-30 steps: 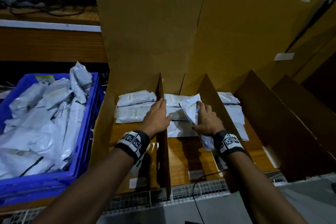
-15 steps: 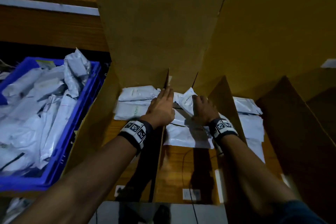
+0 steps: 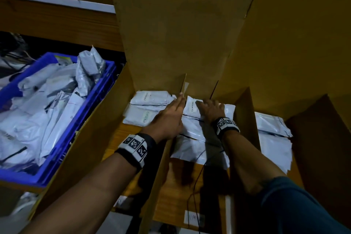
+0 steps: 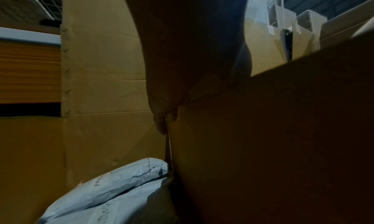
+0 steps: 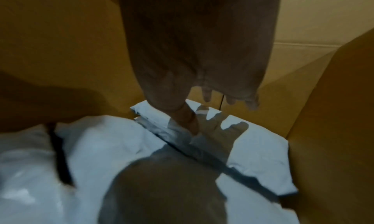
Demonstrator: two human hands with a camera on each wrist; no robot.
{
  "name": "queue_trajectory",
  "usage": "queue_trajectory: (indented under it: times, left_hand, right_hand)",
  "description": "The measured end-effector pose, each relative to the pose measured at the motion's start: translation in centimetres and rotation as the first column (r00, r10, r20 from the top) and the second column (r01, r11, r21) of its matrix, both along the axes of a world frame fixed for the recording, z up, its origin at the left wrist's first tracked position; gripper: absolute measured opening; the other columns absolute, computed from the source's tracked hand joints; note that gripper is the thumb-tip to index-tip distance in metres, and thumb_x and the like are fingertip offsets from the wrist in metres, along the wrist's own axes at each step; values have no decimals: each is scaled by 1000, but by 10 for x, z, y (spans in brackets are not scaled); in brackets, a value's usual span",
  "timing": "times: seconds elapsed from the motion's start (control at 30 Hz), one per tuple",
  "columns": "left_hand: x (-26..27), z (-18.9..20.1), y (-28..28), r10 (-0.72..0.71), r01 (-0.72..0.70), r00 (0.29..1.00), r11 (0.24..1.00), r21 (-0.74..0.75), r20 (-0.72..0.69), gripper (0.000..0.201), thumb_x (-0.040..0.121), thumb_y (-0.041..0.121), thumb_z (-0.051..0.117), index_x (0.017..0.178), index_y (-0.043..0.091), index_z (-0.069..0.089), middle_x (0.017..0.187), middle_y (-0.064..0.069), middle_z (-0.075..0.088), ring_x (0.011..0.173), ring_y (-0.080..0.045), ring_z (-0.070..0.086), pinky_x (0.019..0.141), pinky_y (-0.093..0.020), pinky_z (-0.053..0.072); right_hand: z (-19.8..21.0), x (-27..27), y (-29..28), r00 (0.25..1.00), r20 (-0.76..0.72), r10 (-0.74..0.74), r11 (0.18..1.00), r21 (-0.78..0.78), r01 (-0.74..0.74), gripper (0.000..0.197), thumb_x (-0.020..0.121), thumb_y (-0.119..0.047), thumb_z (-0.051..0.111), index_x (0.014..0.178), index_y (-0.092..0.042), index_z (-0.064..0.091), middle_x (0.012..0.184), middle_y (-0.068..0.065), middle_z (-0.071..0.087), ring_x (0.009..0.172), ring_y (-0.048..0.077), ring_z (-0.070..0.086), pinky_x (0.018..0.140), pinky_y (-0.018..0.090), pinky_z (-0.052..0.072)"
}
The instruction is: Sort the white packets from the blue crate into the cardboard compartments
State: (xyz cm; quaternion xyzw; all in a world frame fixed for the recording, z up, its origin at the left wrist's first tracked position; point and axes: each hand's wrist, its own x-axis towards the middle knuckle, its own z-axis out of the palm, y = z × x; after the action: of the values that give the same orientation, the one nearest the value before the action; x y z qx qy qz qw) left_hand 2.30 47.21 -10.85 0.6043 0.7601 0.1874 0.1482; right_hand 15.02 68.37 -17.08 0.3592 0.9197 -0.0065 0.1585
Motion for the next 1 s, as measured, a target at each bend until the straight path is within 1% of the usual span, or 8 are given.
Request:
queue_trajectory:
  times: [0.1, 0.2, 0.37, 0.5, 0.63, 0.73, 0.9, 1.0]
  left_hand:
    - [2, -1, 2, 10, -10, 1000, 1000, -3, 9, 92, 97, 10, 57, 170, 17, 2, 178, 4, -9, 161, -24, 18, 125, -42, 35]
    - [2, -2, 3, 16, -16, 1000, 1000, -4, 4, 89, 98, 12, 56, 170, 18, 4, 178, 7, -9, 159, -24, 23, 121, -41, 39]
    - [-1, -2, 1, 9, -9, 1000, 1000, 10, 4, 83, 101, 16, 55, 170, 18, 10, 178, 4, -4, 158, -25, 25, 121, -42, 39]
    - [1, 17, -9, 6, -6, 999, 1000, 5, 34, 76, 107, 25, 55, 170, 14, 14, 178, -2, 9, 160, -23, 20, 127, -38, 29]
    - [9, 40, -40, 87, -89, 995, 995, 43, 51, 57, 107, 33, 51, 160, 16, 39, 163, -6, 43, 149, -26, 40, 120, -41, 38]
    - [13, 52, -84, 149, -151, 988, 988, 22, 46, 49, 103, 42, 46, 148, 24, 53, 151, -1, 55, 135, -24, 52, 105, -41, 49]
    - [10, 53, -185, 141, -141, 989, 990, 5, 38, 42, 106, 32, 59, 146, 23, 55, 142, 2, 60, 127, -20, 58, 91, -31, 45]
    - [-1, 55, -257, 147, -149, 987, 989, 25, 62, 40, 104, 31, 63, 143, 22, 60, 140, 1, 63, 124, -22, 62, 92, -33, 49]
  right_hand:
    - [-14, 9, -10, 999, -6, -52, 998, -44, 51, 80, 102, -28, 60, 164, -40, 12, 174, 9, 7, 154, 51, 12, 118, 76, 19]
    - [-32, 17, -18, 991, -23, -130, 975, -186, 124, 78, 105, -30, 47, 165, -47, 0, 176, -6, -11, 159, 48, -7, 117, 81, 6]
    - [-41, 16, -13, 986, 5, -165, 945, -285, 159, 76, 108, -33, 41, 163, -53, -8, 175, -12, -19, 159, 46, -13, 118, 81, 5]
    - [-24, 17, -23, 982, -55, -179, 953, -257, 160, 75, 103, -37, 47, 164, -46, 5, 177, -1, -3, 157, 52, 7, 120, 75, 13]
    - [22, 31, -58, 900, -375, -224, 960, -243, 138, 50, 100, -34, 57, 149, -24, 48, 153, 12, 48, 133, 42, 53, 107, 55, 48]
    - [66, 51, -111, 861, -462, -215, 966, -231, 117, 45, 100, -18, 57, 145, -24, 55, 139, 9, 61, 126, 35, 59, 95, 49, 55]
    - [122, 93, -232, 750, -624, -220, 971, -215, 106, 24, 105, -30, 56, 128, -36, 60, 114, -9, 72, 96, 15, 69, 73, 42, 60]
    - [148, 97, -315, 668, -703, -243, 958, -281, 53, 17, 106, -32, 57, 123, -35, 62, 100, -13, 71, 80, 4, 68, 67, 40, 58]
